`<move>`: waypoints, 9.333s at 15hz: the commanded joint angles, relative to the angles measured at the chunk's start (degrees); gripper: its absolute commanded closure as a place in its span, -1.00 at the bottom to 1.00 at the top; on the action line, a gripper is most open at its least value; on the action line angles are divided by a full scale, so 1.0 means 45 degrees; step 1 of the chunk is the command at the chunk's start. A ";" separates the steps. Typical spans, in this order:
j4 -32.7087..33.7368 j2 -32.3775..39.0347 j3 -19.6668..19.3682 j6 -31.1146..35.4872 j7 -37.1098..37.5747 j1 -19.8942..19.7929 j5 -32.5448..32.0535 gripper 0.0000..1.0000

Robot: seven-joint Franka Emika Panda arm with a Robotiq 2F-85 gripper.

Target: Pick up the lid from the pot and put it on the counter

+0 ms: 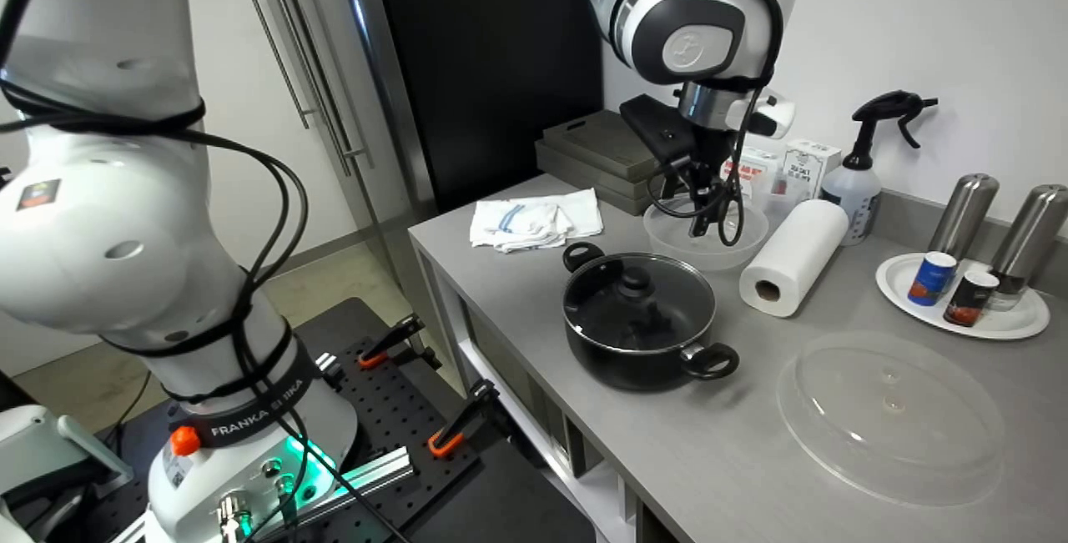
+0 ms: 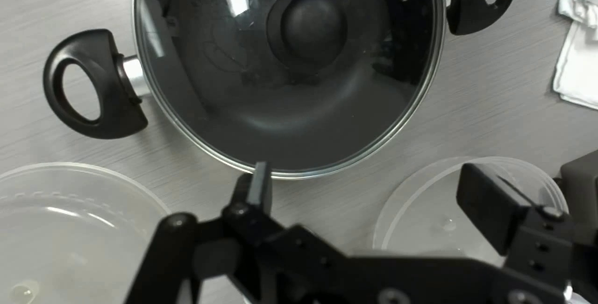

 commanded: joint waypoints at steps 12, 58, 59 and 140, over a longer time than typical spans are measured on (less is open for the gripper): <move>-0.1572 0.0390 -0.0259 0.2277 0.1492 0.0563 -0.2089 -1.00; -0.4141 -0.0072 -0.0576 0.5476 0.2025 0.1950 -0.3779 0.50; -0.4143 -0.0086 -0.0574 0.5466 0.2019 0.1944 -0.3773 0.50; -0.0391 0.2421 0.0731 0.2586 0.9148 0.8928 -1.1816 0.50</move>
